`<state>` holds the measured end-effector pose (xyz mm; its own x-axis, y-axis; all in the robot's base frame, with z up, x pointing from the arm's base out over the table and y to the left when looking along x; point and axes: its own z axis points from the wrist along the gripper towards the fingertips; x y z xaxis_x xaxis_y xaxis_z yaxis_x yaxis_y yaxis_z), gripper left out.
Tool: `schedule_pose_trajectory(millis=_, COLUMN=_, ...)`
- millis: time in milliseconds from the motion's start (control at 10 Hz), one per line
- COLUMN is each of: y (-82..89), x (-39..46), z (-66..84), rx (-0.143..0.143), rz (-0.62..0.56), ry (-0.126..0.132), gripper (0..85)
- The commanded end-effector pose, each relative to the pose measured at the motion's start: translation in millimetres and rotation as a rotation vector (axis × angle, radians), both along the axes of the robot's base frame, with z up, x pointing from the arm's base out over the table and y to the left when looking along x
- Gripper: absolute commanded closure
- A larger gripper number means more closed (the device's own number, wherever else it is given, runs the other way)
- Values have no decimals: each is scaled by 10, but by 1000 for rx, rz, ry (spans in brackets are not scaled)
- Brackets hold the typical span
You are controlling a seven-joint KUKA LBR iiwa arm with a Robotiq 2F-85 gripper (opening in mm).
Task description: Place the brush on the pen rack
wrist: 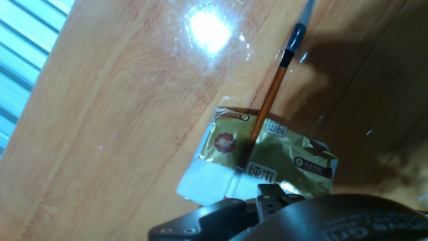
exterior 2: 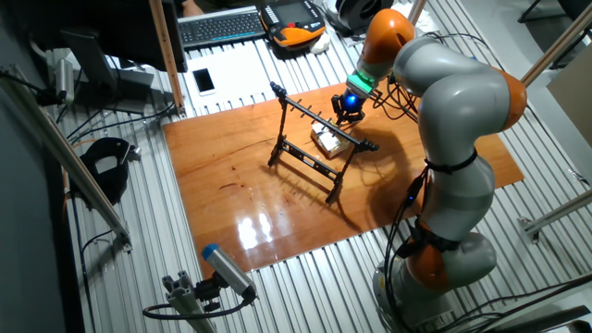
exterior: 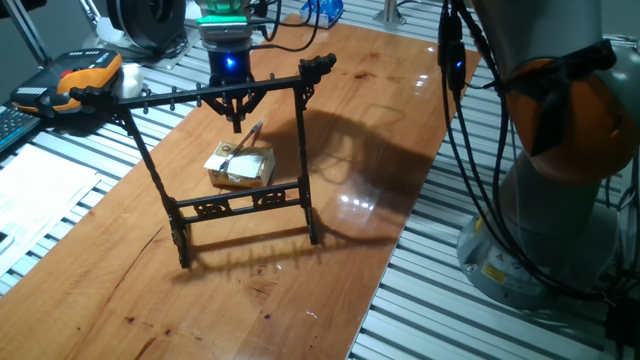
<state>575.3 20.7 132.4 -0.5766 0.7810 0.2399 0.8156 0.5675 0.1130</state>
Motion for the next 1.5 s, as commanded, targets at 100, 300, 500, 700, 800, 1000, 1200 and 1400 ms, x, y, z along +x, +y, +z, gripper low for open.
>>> schedule_pose_trajectory(millis=100, y=5, x=39, z=-42, rx=32, rz=-84, ry=-6, gripper=850)
schedule_pose_trajectory(millis=300, y=-17, x=68, z=-88, rx=18, rz=-119, ry=-11, gripper=850)
schedule_pose_trajectory(millis=500, y=-38, x=78, z=-112, rx=-5, rz=-125, ry=-31, gripper=850)
schedule_pose_trajectory(millis=700, y=-88, x=91, z=-162, rx=4, rz=-117, ry=-30, gripper=850)
schedule_pose_trajectory(millis=800, y=-95, x=94, z=-174, rx=16, rz=-116, ry=-23, gripper=850)
schedule_pose_trajectory(millis=1000, y=-98, x=108, z=-195, rx=45, rz=-113, ry=0, gripper=850)
schedule_pose_trajectory(millis=1200, y=-114, x=122, z=-224, rx=47, rz=-111, ry=1, gripper=850)
schedule_pose_trajectory(millis=1400, y=-194, x=150, z=-338, rx=52, rz=-104, ry=-12, gripper=850)
